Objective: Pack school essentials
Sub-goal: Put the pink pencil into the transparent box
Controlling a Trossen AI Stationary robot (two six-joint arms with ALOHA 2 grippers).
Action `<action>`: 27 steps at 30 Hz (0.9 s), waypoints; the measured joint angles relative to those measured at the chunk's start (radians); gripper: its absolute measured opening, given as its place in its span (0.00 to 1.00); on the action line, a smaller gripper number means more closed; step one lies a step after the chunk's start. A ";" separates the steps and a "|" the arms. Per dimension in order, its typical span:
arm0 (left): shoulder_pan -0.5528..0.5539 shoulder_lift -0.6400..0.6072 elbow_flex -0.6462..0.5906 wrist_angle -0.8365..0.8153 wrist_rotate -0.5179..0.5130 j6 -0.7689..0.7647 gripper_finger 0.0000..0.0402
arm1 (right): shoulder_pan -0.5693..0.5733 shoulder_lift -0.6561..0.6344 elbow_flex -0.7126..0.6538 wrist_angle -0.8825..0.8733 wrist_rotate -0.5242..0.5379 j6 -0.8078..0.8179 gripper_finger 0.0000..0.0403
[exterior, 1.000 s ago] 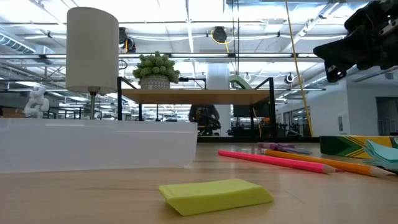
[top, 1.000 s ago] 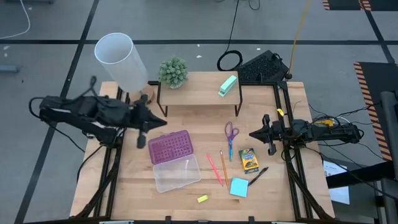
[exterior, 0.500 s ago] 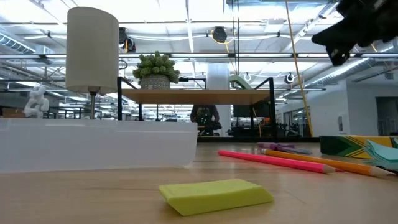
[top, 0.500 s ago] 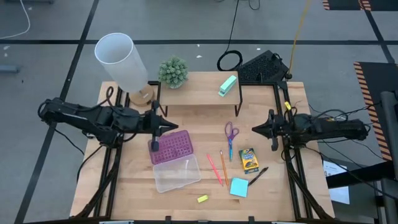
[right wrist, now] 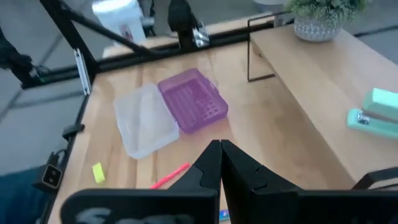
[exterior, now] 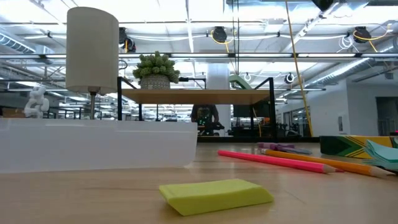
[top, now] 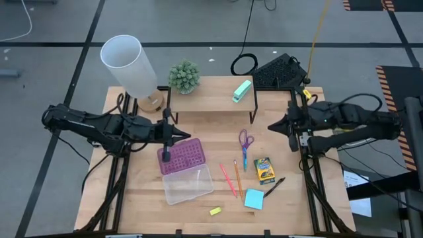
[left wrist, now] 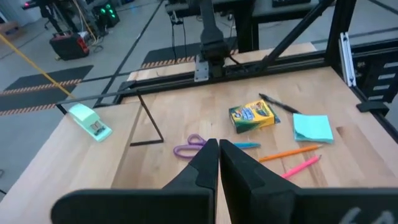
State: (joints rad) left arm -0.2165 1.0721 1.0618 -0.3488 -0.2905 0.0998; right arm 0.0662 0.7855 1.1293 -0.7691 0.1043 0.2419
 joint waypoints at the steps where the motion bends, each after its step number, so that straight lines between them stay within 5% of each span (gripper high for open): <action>1: 0.000 0.003 0.000 0.004 0.000 0.000 0.05 | 0.000 0.030 0.039 -0.035 0.000 -0.002 0.00; 9: 0.006 0.017 0.000 0.010 0.000 0.013 0.05 | 0.001 0.153 0.131 -0.092 0.054 -0.001 0.00; 27: 0.052 0.081 0.000 -0.001 0.000 -0.032 0.05 | -0.008 0.157 -0.371 0.507 0.057 -0.085 0.00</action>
State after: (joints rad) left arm -0.1646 1.1531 1.0620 -0.3500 -0.2905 0.0673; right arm 0.0585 0.9423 0.7583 -0.2624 0.1609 0.1571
